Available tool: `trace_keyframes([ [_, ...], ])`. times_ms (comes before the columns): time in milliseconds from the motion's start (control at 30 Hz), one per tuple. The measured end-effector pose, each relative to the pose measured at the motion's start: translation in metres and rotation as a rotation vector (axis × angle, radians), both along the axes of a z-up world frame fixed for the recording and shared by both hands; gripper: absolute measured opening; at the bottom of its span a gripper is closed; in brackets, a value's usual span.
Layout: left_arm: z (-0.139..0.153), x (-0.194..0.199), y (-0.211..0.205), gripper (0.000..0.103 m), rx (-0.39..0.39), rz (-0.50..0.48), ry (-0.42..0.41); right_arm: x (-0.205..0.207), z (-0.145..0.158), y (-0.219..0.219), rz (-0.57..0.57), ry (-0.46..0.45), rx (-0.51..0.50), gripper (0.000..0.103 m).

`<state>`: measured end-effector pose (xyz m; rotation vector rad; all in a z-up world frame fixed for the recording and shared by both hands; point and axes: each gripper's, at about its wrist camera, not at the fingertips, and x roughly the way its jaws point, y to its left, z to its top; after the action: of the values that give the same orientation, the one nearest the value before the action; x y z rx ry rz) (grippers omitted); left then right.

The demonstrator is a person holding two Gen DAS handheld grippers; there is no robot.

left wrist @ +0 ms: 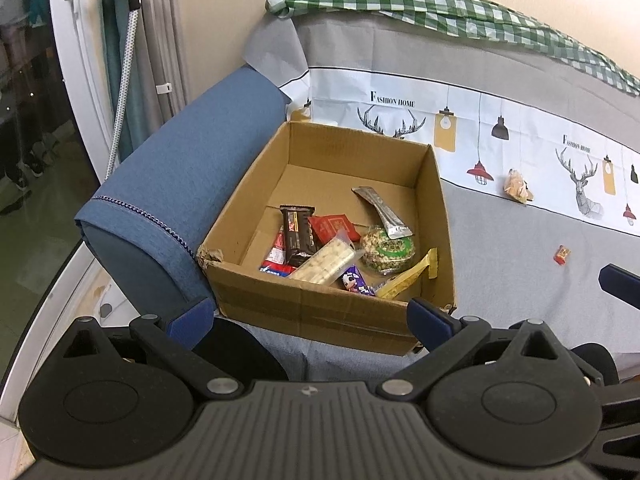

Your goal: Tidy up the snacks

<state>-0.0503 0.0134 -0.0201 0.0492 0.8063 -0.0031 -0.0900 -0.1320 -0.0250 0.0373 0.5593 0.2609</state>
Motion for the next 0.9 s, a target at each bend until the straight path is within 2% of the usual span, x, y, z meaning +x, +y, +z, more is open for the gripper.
trace_keyframes([
  [300,-0.008,0.015,-0.017,0.103,0.053,-0.024,0.023,0.013,-0.013,-0.01,-0.006,0.046,0.047,0.102],
  [433,-0.015,0.032,-0.037,0.103,0.079,-0.063,0.068,0.022,-0.024,-0.029,-0.064,0.068,0.088,0.102],
  [533,-0.019,0.051,-0.056,0.103,0.081,-0.086,0.102,0.036,-0.038,-0.059,-0.18,0.078,0.121,0.102],
  [667,-0.02,0.09,-0.089,0.103,0.061,-0.115,0.146,0.067,-0.068,-0.114,-0.402,0.097,0.134,0.102],
  [767,-0.022,0.128,-0.127,0.103,0.068,-0.154,0.173,0.105,-0.105,-0.165,-0.578,0.136,0.131,0.102],
  [900,-0.028,0.181,-0.187,0.103,0.073,-0.211,0.181,0.159,-0.166,-0.22,-0.729,0.188,0.082,0.102],
])
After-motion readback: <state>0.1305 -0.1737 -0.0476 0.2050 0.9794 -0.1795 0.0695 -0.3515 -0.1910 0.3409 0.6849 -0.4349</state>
